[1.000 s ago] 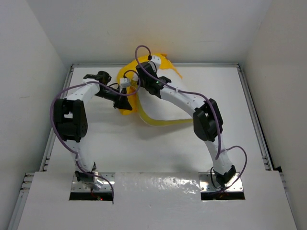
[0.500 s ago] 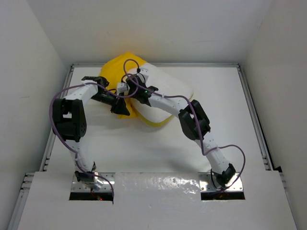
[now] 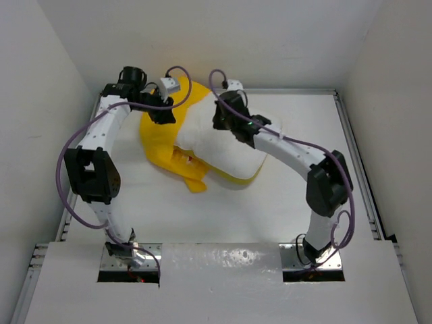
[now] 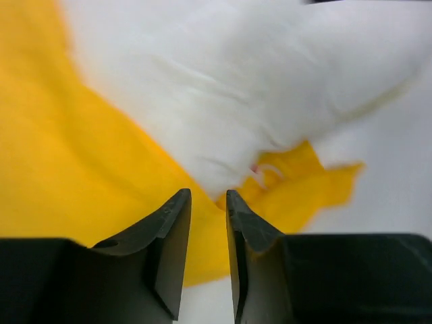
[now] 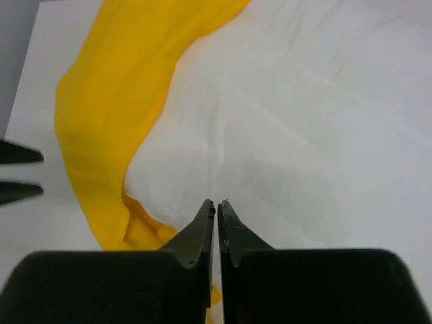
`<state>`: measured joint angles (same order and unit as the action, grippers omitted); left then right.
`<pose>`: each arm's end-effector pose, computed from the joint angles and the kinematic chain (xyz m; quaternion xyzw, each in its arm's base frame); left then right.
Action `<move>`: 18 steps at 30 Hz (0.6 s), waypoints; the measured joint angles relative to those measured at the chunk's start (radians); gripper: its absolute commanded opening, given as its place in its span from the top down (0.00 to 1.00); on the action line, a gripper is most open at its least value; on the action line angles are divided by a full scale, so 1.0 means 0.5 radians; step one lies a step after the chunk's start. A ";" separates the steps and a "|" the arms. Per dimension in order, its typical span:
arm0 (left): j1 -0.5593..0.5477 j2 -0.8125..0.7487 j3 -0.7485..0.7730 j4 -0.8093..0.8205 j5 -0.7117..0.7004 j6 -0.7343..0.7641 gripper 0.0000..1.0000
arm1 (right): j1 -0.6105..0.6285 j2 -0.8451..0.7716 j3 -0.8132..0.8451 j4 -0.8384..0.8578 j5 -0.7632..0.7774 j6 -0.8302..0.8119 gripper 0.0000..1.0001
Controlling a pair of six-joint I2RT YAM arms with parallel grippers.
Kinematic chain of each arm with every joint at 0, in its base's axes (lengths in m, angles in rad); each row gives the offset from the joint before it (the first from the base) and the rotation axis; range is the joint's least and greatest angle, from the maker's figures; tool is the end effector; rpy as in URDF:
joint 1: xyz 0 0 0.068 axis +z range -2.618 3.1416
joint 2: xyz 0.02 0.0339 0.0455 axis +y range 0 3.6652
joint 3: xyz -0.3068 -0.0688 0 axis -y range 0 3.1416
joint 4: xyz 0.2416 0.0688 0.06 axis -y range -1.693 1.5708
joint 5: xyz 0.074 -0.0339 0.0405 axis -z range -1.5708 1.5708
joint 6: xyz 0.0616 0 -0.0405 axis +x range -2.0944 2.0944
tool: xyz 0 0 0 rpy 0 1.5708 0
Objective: Put the pillow into the pillowcase
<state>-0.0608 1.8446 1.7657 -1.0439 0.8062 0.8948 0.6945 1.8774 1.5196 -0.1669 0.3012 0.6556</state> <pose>0.3956 -0.0686 0.3445 0.4898 0.7564 -0.2669 0.3417 0.3766 0.2899 0.3110 0.0583 0.8578 0.2072 0.4668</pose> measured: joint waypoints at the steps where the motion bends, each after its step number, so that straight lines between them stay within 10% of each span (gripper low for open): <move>1: -0.011 -0.002 0.027 0.160 -0.089 -0.134 0.56 | -0.054 -0.059 -0.006 -0.026 -0.020 -0.018 0.79; 3: -0.059 0.031 0.070 0.405 -0.250 -0.309 0.39 | -0.191 -0.159 -0.039 -0.045 -0.091 -0.049 0.20; 5: -0.151 0.142 0.171 0.595 -0.459 -0.439 0.29 | -0.343 -0.183 -0.035 -0.061 -0.182 -0.121 0.03; 14: -0.399 0.904 0.628 1.147 -1.107 -0.797 0.27 | -0.704 0.733 0.993 -0.347 -0.455 -0.602 0.01; 18: -0.389 1.063 0.714 1.208 -1.221 -0.852 0.55 | -0.687 1.033 1.066 -0.288 -0.516 -0.720 0.01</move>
<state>-0.2554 2.3760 2.1227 -0.4400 0.1955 0.4686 0.3508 2.3939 2.0525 -0.3107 0.0433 0.2955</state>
